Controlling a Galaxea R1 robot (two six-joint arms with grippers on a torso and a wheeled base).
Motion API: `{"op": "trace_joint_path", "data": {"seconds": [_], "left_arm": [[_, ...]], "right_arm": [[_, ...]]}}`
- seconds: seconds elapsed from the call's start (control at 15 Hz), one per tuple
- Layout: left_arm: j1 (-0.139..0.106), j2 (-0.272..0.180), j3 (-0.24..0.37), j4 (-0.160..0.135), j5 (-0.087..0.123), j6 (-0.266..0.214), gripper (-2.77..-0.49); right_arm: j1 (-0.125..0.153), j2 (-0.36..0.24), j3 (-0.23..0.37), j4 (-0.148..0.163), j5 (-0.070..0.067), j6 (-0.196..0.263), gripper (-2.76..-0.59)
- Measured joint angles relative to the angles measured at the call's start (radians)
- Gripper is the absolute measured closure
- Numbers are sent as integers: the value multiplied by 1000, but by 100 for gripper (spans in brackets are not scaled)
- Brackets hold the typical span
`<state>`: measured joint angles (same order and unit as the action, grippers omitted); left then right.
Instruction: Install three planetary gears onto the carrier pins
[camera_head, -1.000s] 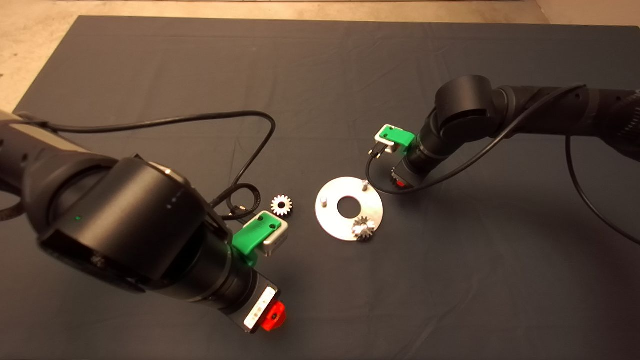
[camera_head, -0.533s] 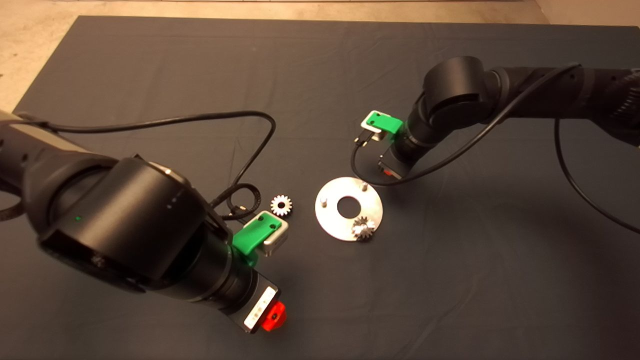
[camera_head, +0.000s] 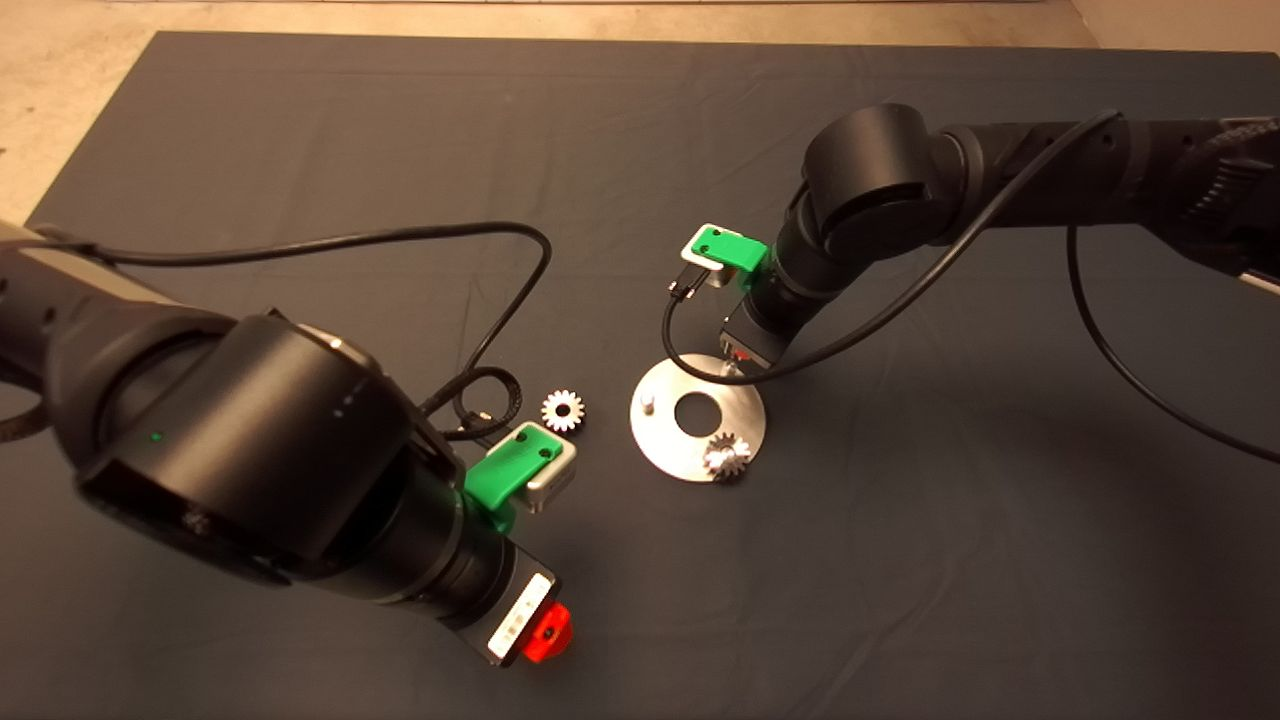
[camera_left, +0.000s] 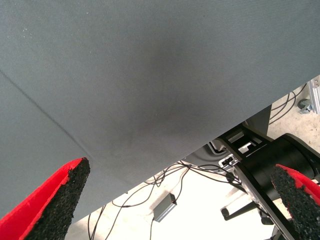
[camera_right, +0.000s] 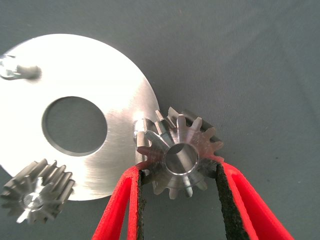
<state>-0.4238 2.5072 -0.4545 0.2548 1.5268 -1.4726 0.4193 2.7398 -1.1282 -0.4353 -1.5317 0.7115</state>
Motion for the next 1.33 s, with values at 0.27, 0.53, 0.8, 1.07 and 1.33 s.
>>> {"op": "trace_joint_path", "data": {"seconds": [0.27, 0.53, 0.8, 1.07, 1.33], "left_arm": [[0, 0, 0, 0, 0, 0, -264], [0, 0, 0, 0, 0, 0, -264], [0, 0, 0, 0, 0, 0, -264], [0, 0, 0, 0, 0, 0, -264], [0, 0, 0, 0, 0, 0, -264]], "right_arm": [[25, -14, 57, 17, 1, 39, -81], [22, -16, 65, 25, 3, 43, -81], [21, -15, 65, 25, 6, 42, -81], [20, -14, 65, 25, 6, 41, -81], [-11, -14, 65, 26, 6, 41, -81]]}}
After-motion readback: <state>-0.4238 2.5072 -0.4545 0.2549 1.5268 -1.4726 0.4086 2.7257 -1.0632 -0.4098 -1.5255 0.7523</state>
